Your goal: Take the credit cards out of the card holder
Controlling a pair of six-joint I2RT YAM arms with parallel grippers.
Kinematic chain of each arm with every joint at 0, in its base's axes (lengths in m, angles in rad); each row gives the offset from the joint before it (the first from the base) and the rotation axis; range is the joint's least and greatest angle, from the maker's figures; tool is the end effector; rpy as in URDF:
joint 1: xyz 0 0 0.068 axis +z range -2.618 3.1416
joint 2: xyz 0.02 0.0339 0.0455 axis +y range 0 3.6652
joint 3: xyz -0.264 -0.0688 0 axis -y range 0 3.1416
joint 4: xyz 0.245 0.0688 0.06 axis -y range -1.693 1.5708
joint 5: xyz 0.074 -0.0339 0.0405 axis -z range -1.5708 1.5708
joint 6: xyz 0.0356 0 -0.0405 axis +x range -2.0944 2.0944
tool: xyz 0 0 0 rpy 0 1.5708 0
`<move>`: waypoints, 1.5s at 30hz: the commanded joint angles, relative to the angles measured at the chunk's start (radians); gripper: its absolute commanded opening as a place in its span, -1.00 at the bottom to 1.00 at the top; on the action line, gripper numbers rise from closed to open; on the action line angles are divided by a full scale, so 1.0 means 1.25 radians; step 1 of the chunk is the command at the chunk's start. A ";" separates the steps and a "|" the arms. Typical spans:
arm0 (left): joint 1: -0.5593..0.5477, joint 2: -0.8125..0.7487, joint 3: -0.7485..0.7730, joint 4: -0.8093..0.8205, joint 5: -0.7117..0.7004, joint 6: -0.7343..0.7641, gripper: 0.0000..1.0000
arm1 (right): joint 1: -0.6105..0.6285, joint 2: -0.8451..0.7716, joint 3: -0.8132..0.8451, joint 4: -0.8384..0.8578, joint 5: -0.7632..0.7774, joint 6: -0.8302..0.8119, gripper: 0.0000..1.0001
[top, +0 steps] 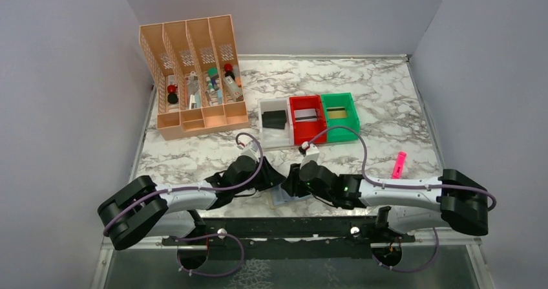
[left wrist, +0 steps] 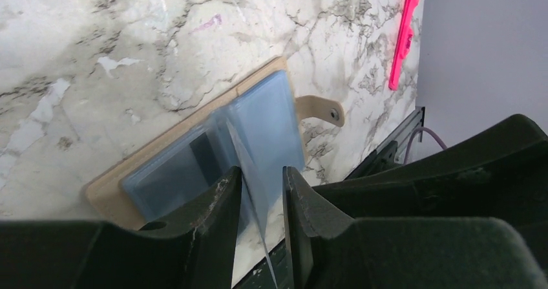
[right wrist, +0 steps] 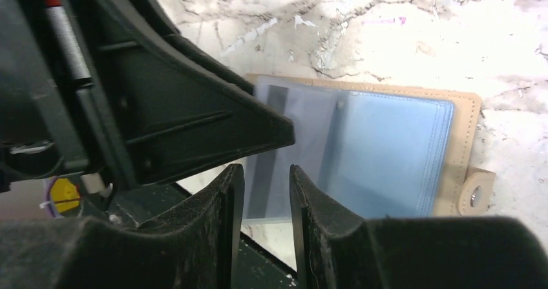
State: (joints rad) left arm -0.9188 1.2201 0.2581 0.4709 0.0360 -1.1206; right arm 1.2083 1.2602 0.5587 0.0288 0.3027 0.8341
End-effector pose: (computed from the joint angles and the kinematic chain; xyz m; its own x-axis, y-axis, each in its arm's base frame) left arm 0.1296 -0.1719 0.1431 -0.8571 -0.3601 -0.3684 0.0964 0.5904 -0.8013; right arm 0.0984 0.2297 0.1853 -0.7483 0.0208 -0.6631 -0.3804 0.8054 0.4545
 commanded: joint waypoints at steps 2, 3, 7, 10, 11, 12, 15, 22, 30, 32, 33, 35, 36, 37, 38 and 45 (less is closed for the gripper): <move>-0.014 0.039 0.059 0.034 0.026 0.034 -0.35 | -0.005 -0.068 0.005 -0.084 0.064 -0.023 -0.25; -0.017 0.045 0.065 0.036 0.025 0.033 -0.35 | -0.005 -0.078 0.007 -0.109 0.078 -0.021 -0.25; -0.029 0.073 0.093 0.043 0.023 0.039 -0.34 | -0.005 -0.127 0.005 -0.205 0.145 0.005 -0.24; -0.034 0.120 0.123 0.049 0.030 0.041 -0.32 | -0.004 -0.175 -0.003 -0.251 0.193 0.025 -0.22; -0.035 0.139 0.132 0.054 0.035 0.041 -0.32 | -0.005 -0.190 -0.006 -0.259 0.202 0.030 -0.21; -0.037 0.164 0.142 0.061 0.041 0.039 -0.32 | -0.005 -0.208 -0.013 -0.265 0.210 0.034 -0.20; -0.050 0.212 0.175 0.072 0.052 0.050 -0.28 | -0.005 -0.256 -0.034 -0.264 0.221 0.043 -0.19; -0.057 0.127 0.129 0.069 -0.037 0.051 -0.24 | -0.005 -0.286 -0.076 -0.180 0.136 -0.017 -0.19; -0.055 -0.011 0.049 -0.010 -0.120 0.045 -0.07 | -0.005 -0.164 -0.051 -0.111 0.051 -0.068 -0.46; -0.055 -0.024 0.045 -0.035 -0.129 0.050 -0.02 | -0.005 -0.124 -0.032 -0.109 0.038 -0.081 -0.47; -0.055 -0.030 0.046 -0.049 -0.133 0.053 0.00 | -0.005 -0.105 -0.021 -0.116 0.034 -0.083 -0.47; -0.055 -0.039 0.048 -0.074 -0.139 0.057 0.04 | -0.005 -0.069 -0.005 -0.119 0.024 -0.094 -0.46; -0.055 -0.044 0.050 -0.088 -0.145 0.058 0.06 | -0.006 -0.053 0.002 -0.120 0.020 -0.098 -0.45; -0.055 -0.047 0.050 -0.101 -0.151 0.057 0.07 | -0.008 -0.038 0.007 -0.123 0.017 -0.099 -0.44; -0.056 -0.050 0.052 -0.113 -0.154 0.059 0.08 | -0.008 -0.027 0.011 -0.124 0.014 -0.100 -0.42; -0.055 -0.031 0.068 -0.135 -0.127 0.077 0.14 | -0.034 0.031 0.012 -0.127 0.012 -0.096 -0.33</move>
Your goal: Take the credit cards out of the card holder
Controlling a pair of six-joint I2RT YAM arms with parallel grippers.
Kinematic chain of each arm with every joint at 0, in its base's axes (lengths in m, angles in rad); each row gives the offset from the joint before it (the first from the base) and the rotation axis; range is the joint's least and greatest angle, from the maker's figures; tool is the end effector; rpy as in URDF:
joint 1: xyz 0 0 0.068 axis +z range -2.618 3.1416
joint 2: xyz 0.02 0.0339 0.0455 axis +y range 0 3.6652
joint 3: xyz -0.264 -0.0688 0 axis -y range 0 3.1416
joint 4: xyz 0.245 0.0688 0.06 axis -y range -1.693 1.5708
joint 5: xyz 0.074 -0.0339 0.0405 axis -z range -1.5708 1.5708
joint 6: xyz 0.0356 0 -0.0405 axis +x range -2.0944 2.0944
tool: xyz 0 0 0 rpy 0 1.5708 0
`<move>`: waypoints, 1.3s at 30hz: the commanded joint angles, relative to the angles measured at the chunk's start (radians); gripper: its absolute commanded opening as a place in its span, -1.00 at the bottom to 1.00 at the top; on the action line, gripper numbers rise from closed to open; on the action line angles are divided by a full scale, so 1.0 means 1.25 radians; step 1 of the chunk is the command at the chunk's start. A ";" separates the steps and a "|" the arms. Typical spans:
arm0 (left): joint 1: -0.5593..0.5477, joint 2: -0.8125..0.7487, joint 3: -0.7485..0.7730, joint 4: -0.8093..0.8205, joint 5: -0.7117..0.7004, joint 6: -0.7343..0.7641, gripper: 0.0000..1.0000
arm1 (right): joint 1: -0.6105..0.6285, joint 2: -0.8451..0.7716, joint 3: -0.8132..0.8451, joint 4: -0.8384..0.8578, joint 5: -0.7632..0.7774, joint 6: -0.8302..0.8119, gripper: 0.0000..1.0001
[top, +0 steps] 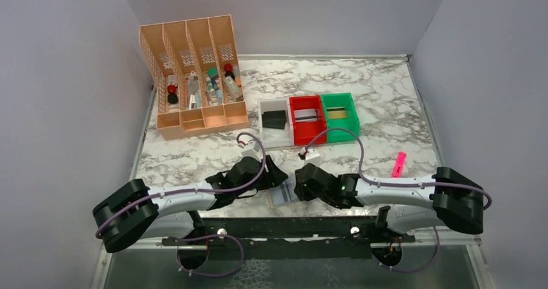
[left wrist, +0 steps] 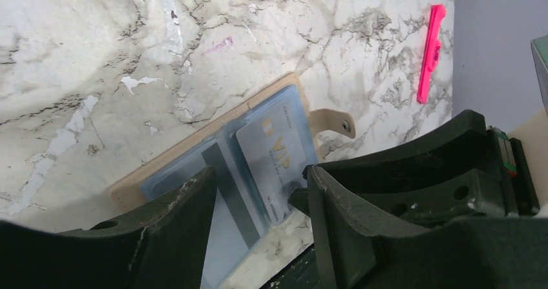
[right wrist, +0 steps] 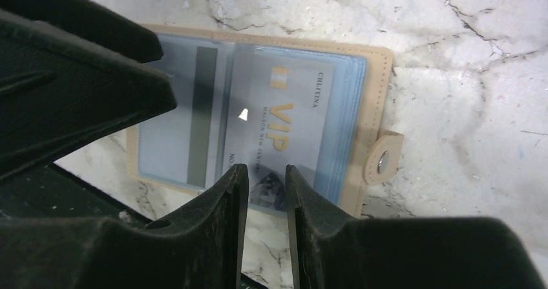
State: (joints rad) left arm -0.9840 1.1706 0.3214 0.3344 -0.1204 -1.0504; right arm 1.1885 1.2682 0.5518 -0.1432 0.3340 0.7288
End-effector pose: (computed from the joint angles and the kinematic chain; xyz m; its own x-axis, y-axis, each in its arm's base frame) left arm 0.1249 -0.1802 0.1585 -0.8026 -0.3486 -0.4841 0.1457 0.6723 -0.7258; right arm 0.0988 0.2144 0.1683 -0.7414 -0.1574 -0.6523 -0.4061 0.8791 0.2494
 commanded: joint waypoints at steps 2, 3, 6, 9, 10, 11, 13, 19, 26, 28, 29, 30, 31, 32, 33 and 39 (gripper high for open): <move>-0.003 0.029 0.028 -0.024 0.015 0.033 0.15 | -0.026 0.040 0.021 0.004 -0.017 -0.012 -0.33; -0.003 0.042 0.037 -0.024 0.024 0.039 0.15 | -0.029 0.046 0.020 0.003 -0.017 -0.012 -0.33; -0.004 0.085 0.066 -0.021 0.065 0.059 0.15 | -0.039 0.056 0.018 0.002 -0.013 -0.014 -0.33; -0.008 0.125 0.095 -0.016 0.091 0.075 0.14 | -0.052 0.063 0.018 -0.004 -0.012 -0.014 -0.31; -0.009 0.137 0.102 -0.014 0.096 0.079 0.14 | -0.057 0.063 0.017 -0.004 -0.012 -0.014 -0.30; -0.012 0.147 0.109 -0.011 0.099 0.083 0.13 | -0.061 0.062 0.015 -0.005 -0.013 -0.014 -0.30; -0.017 0.168 0.119 -0.008 0.105 0.088 0.13 | -0.064 0.060 0.012 -0.009 -0.010 -0.007 -0.29; -0.025 0.218 0.122 -0.008 0.095 0.058 0.08 | -0.068 0.006 -0.041 0.002 0.035 0.045 -0.27; -0.037 0.232 0.110 -0.008 0.074 0.026 0.00 | -0.074 0.027 -0.049 0.013 0.010 0.050 -0.28; -0.046 0.237 0.111 -0.008 0.072 0.018 -0.06 | -0.076 0.034 -0.051 0.019 0.001 0.053 -0.29; -0.052 0.238 0.111 -0.008 0.068 0.015 -0.07 | -0.078 0.034 -0.054 0.027 -0.007 0.055 -0.29; -0.058 0.236 0.110 -0.008 0.063 0.013 -0.07 | -0.079 0.033 -0.056 0.033 -0.017 0.055 -0.30; -0.063 0.236 0.106 -0.008 0.059 0.009 -0.08 | -0.080 0.032 -0.059 0.038 -0.024 0.059 -0.30; -0.065 0.234 0.103 -0.009 0.054 0.004 -0.09 | -0.081 0.031 -0.062 0.041 -0.030 0.061 -0.30; -0.067 0.230 0.098 -0.008 0.049 -0.001 -0.10 | -0.081 0.030 -0.064 0.044 -0.034 0.063 -0.31; -0.076 0.206 0.075 -0.007 0.009 -0.040 -0.24 | -0.083 0.030 -0.067 0.037 -0.034 0.067 -0.31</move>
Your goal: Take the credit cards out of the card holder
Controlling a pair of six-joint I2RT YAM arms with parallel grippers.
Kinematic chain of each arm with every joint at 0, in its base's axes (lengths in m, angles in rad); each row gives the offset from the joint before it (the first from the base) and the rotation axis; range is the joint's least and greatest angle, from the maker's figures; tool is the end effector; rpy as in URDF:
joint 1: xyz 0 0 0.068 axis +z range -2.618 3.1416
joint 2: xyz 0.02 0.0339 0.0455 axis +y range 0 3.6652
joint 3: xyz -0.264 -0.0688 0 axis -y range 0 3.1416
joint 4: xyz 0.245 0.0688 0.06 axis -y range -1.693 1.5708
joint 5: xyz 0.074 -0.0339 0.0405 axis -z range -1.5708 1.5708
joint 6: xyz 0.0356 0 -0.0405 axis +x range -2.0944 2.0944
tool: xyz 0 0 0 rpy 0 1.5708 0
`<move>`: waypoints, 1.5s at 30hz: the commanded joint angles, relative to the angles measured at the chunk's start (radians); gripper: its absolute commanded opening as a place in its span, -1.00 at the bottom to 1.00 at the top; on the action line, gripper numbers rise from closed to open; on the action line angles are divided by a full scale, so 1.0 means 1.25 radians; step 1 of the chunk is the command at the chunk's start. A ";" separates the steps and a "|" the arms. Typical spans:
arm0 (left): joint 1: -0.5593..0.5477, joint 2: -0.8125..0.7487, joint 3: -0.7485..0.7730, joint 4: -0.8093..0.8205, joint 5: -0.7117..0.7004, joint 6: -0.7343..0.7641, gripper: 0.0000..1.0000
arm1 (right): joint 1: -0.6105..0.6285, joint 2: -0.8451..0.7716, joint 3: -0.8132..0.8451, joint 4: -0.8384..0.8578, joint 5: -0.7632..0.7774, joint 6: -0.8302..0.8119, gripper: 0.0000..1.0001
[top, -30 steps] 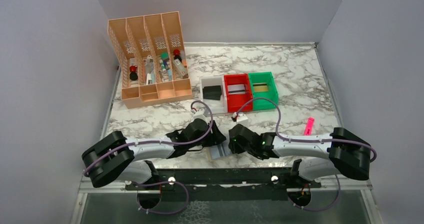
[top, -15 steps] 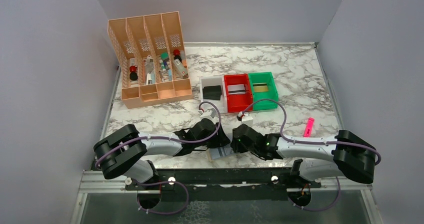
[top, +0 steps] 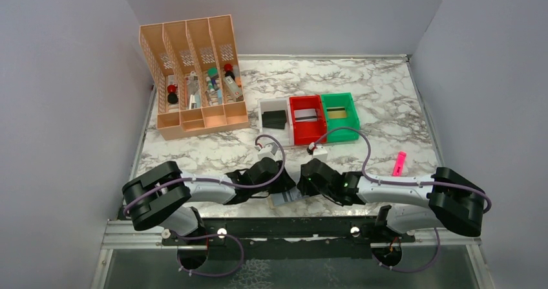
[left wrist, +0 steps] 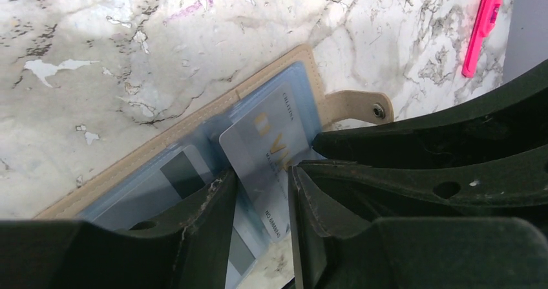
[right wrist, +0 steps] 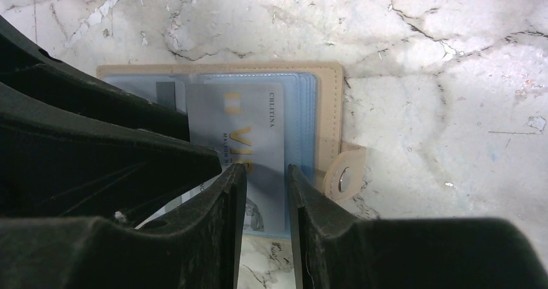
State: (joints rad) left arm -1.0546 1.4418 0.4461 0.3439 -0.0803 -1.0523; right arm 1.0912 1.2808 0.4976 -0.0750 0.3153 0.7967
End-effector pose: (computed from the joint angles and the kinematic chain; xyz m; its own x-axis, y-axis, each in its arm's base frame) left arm 0.1292 -0.2218 0.1359 -0.8740 -0.2140 -0.4362 0.1540 0.7295 -0.6664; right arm 0.1164 0.1998 0.1545 -0.7803 -0.0270 -0.6248 -0.2746 0.9124 0.3035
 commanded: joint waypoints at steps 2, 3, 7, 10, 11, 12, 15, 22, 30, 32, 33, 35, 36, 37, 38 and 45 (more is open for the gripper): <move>-0.023 -0.010 -0.027 -0.005 -0.031 -0.051 -0.30 | -0.006 0.020 -0.025 -0.017 -0.019 0.014 -0.31; -0.025 -0.006 -0.027 0.005 -0.031 -0.056 -0.32 | -0.005 0.020 -0.026 -0.017 -0.018 0.015 -0.31; -0.041 0.007 -0.028 0.036 -0.045 -0.084 -0.57 | -0.007 0.020 -0.025 -0.022 -0.012 0.019 -0.31; -0.052 -0.013 -0.047 0.039 -0.081 -0.111 -0.70 | -0.008 0.017 -0.026 -0.028 -0.009 0.021 -0.30; -0.054 -0.023 -0.056 0.042 -0.092 -0.121 -0.71 | -0.008 0.017 -0.028 -0.027 -0.011 0.022 -0.30; -0.055 -0.033 -0.065 0.048 -0.099 -0.127 -0.72 | -0.008 0.018 -0.030 -0.023 -0.014 0.022 -0.30; -0.056 -0.048 -0.075 0.054 -0.104 -0.124 -0.74 | -0.008 0.025 -0.033 -0.016 -0.020 0.023 -0.30; -0.058 -0.055 -0.083 0.056 -0.106 -0.126 -1.00 | -0.009 0.030 -0.025 -0.029 -0.004 0.028 -0.29; -0.058 -0.091 -0.107 0.054 -0.116 -0.112 -1.00 | -0.011 0.024 -0.014 -0.057 0.022 0.026 -0.29; -0.057 -0.097 -0.113 0.053 -0.117 -0.108 -1.00 | -0.012 0.026 -0.013 -0.058 0.023 0.025 -0.29; -0.058 -0.100 -0.115 0.053 -0.116 -0.105 -1.00 | -0.011 0.026 -0.014 -0.059 0.023 0.025 -0.29; -0.058 -0.102 -0.116 0.050 -0.111 -0.100 -1.00 | -0.013 0.028 -0.013 -0.058 0.023 0.026 -0.29; -0.058 -0.102 -0.116 0.049 -0.109 -0.097 -1.00 | -0.014 0.029 -0.012 -0.059 0.023 0.025 -0.29; -0.058 -0.103 -0.116 0.049 -0.106 -0.095 -1.00 | -0.014 0.031 -0.011 -0.059 0.022 0.025 -0.29; -0.058 -0.104 -0.116 0.049 -0.105 -0.093 -1.00 | -0.014 0.032 -0.009 -0.061 0.023 0.025 -0.29; -0.057 -0.143 -0.120 0.038 -0.111 -0.071 -1.00 | -0.015 0.007 0.001 -0.057 -0.003 0.000 -0.28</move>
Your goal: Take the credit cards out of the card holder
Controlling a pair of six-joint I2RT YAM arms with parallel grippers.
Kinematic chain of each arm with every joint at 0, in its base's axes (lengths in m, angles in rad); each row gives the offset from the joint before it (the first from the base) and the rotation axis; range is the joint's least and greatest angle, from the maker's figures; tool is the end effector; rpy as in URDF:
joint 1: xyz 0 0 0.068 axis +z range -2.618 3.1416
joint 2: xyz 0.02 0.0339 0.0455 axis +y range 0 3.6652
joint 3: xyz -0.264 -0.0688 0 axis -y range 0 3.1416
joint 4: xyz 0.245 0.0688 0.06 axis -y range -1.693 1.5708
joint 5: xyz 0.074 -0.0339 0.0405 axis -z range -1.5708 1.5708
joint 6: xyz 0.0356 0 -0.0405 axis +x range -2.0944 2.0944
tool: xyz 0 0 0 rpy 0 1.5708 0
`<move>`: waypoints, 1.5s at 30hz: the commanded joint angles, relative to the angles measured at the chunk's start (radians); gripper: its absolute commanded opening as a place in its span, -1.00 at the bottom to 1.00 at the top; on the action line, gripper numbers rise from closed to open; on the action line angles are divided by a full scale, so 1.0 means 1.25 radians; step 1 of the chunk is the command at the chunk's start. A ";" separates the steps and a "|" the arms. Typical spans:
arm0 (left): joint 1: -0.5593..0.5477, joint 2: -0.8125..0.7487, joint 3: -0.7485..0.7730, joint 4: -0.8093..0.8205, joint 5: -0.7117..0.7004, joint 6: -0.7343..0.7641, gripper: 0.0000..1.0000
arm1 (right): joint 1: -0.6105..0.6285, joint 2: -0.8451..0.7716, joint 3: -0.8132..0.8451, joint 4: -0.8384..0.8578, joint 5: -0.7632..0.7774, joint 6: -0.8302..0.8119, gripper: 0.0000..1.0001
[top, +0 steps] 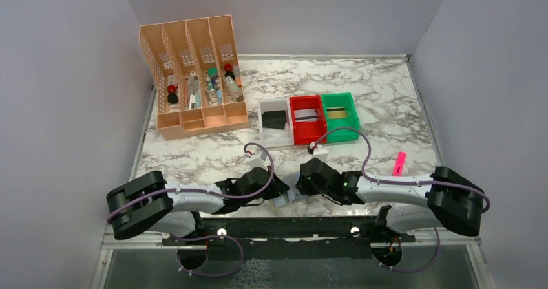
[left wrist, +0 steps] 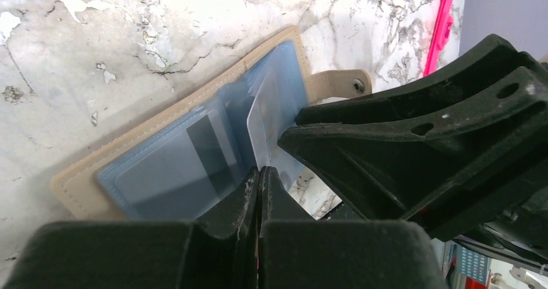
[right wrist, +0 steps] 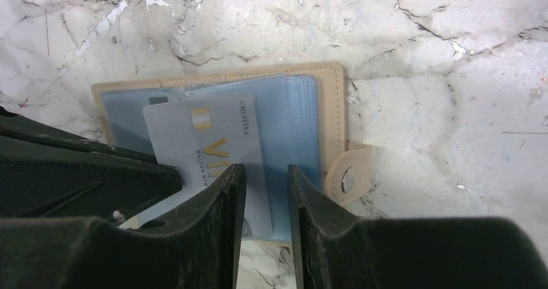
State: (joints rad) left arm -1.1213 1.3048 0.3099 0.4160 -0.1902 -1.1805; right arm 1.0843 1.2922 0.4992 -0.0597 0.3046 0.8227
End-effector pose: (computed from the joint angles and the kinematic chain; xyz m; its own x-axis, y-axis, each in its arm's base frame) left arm 0.1041 -0.2002 0.1358 -0.8448 -0.3389 -0.4141 0.0905 0.6723 -0.7348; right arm 0.1184 0.2011 0.1536 -0.7900 0.0019 -0.6131 -0.2528 0.9100 0.3286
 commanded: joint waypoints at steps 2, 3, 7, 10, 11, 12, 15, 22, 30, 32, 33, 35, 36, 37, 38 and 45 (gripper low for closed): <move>-0.004 -0.048 -0.008 -0.041 -0.027 0.043 -1.00 | -0.010 -0.023 0.002 -0.059 -0.009 -0.037 -0.24; -0.003 -0.057 -0.005 -0.056 -0.030 0.049 -1.00 | -0.010 -0.030 0.006 -0.059 -0.014 -0.046 -0.24; -0.003 -0.088 0.033 -0.170 -0.063 0.078 -1.00 | -0.010 -0.033 0.031 -0.062 -0.031 -0.074 -0.23; -0.004 -0.111 0.063 -0.248 -0.088 0.101 -1.00 | -0.010 -0.024 0.052 -0.074 -0.034 -0.082 -0.23; -0.004 -0.121 0.067 -0.263 -0.094 0.107 -1.00 | -0.010 -0.024 0.057 -0.076 -0.034 -0.084 -0.23; -0.003 -0.132 0.074 -0.280 -0.101 0.112 -1.00 | -0.010 -0.025 0.060 -0.076 -0.035 -0.085 -0.23; -0.002 -0.172 0.086 -0.324 -0.119 0.124 -1.00 | -0.010 -0.047 0.069 -0.070 -0.050 -0.097 -0.21; 0.006 -0.227 0.094 -0.373 -0.137 0.151 -1.00 | -0.010 -0.125 0.048 -0.008 -0.094 -0.124 -0.12; 0.010 -0.207 0.138 -0.464 -0.142 0.178 -1.00 | -0.012 -0.028 0.082 0.046 -0.159 -0.136 -0.11; 0.010 -0.209 0.139 -0.479 -0.148 0.172 -1.00 | -0.011 0.009 0.103 0.041 -0.159 -0.133 -0.11; 0.011 -0.213 0.139 -0.490 -0.154 0.166 -1.00 | -0.012 0.025 0.115 0.030 -0.153 -0.127 -0.12; 0.010 -0.233 0.133 -0.495 -0.164 0.158 -1.00 | -0.012 0.037 0.122 0.031 -0.151 -0.125 -0.13; 0.010 -0.247 0.125 -0.490 -0.168 0.158 -1.00 | -0.012 0.034 0.118 0.038 -0.151 -0.124 -0.13; 0.010 -0.263 0.118 -0.486 -0.172 0.158 -1.00 | -0.013 0.028 0.113 0.045 -0.150 -0.126 -0.11; 0.012 -0.280 0.111 -0.485 -0.176 0.159 -1.00 | -0.018 0.020 0.107 0.053 -0.152 -0.128 -0.08; 0.027 -0.334 0.108 -0.484 -0.180 0.201 -1.00 | -0.092 -0.021 0.054 0.134 -0.248 -0.158 0.14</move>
State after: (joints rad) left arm -1.1076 0.9081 0.4446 -0.1787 -0.3840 -0.9771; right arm 1.0180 1.3025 0.6094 0.0090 0.0921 0.6598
